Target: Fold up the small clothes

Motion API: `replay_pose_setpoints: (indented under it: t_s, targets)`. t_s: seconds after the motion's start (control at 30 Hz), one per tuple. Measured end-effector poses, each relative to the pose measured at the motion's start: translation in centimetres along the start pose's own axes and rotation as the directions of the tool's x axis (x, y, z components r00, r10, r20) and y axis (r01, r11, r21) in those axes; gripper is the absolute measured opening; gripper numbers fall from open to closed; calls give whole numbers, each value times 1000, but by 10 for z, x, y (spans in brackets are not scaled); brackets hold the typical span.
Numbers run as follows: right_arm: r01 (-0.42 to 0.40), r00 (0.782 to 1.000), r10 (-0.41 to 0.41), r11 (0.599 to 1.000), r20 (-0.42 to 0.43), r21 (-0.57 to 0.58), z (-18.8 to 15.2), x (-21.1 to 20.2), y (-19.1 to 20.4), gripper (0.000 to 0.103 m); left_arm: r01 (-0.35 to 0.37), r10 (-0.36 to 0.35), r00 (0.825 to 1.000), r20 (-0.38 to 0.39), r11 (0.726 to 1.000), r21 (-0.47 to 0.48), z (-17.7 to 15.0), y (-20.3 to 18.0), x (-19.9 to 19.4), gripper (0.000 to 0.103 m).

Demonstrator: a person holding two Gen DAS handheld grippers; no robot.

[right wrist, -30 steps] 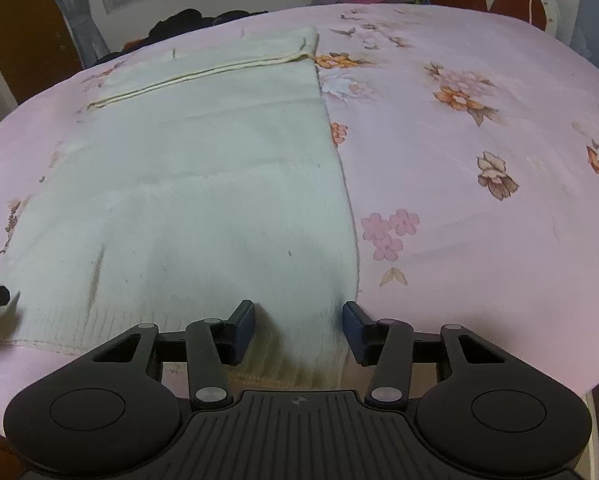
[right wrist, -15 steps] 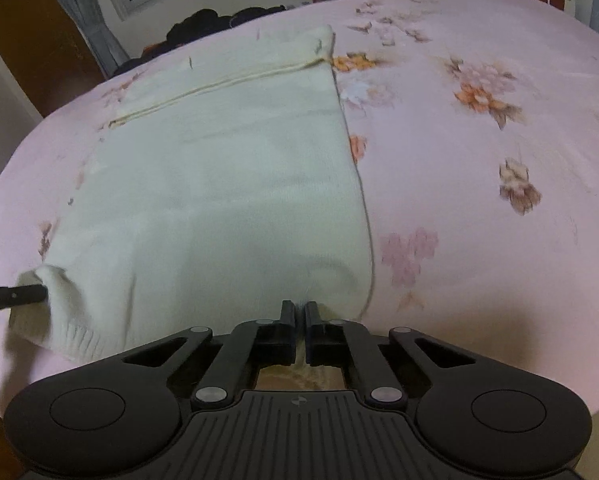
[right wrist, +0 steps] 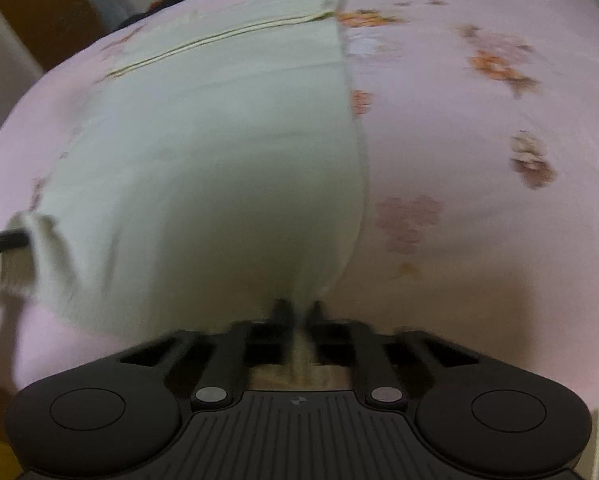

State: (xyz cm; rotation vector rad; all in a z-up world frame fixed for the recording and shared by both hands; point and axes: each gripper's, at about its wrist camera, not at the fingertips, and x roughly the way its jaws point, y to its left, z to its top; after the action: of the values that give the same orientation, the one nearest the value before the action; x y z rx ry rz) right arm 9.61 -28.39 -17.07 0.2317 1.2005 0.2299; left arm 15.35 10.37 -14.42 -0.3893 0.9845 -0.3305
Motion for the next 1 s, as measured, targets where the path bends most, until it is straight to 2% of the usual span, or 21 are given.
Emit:
replay_pose_setpoints:
  t_s: [0.1, 0.23, 0.27, 0.33, 0.43, 0.53, 0.57, 0.6, 0.63, 0.73, 0.8, 1.0]
  targets:
    - [-68, 996, 67, 997, 56, 23, 18, -8, -2, 5, 9, -10, 998, 56, 1000, 22, 20, -6, -6, 7]
    - [-154, 977, 145, 987, 155, 48, 58, -20, -4, 5, 18, -24, 991, 129, 999, 47, 56, -14, -7, 6]
    - [-168, 972, 157, 985, 175, 51, 68, -21, -4, 5, 17, -24, 989, 148, 999, 47, 65, -15, -5, 0]
    - [-190, 963, 176, 981, 207, 49, 92, -19, -6, 5, 7, -16, 984, 177, 999, 52, 84, -16, 3, 0]
    - [-198, 955, 185, 979, 231, 37, 124, -13, -3, 5, 1, -7, 985, 175, 999, 34, 101, -13, 15, 0]
    - [-195, 957, 190, 981, 220, 5, 140, -10, 1, 5, -43, 38, 993, 116, 998, 42, 101, -11, 18, 0]
    - [-195, 959, 191, 981, 210, -2, 141, -9, 1, 5, -48, 44, 996, 80, 997, 54, 97, -9, 18, 4]
    - [-195, 962, 192, 981, 196, -3, 138, -7, 0, 5, -67, 65, 997, 52, 996, 54, 92, -6, 17, 16]
    - [-187, 966, 184, 982, 182, -3, 135, -6, -2, 5, -84, 83, 996, 29, 996, 38, 86, -2, 16, 24]
    - [-168, 975, 164, 986, 152, 16, 119, -2, -10, 5, -113, 108, 992, -58, 991, -73, 58, 15, 14, 40]
    - [-162, 978, 155, 986, 137, 36, 107, -3, -15, 5, -133, 119, 988, -101, 981, -139, 38, 23, 10, 59]
    - [-148, 982, 139, 987, 125, 61, 81, -13, -19, 5, -93, 51, 985, -166, 964, -250, -6, 27, 4, 64]
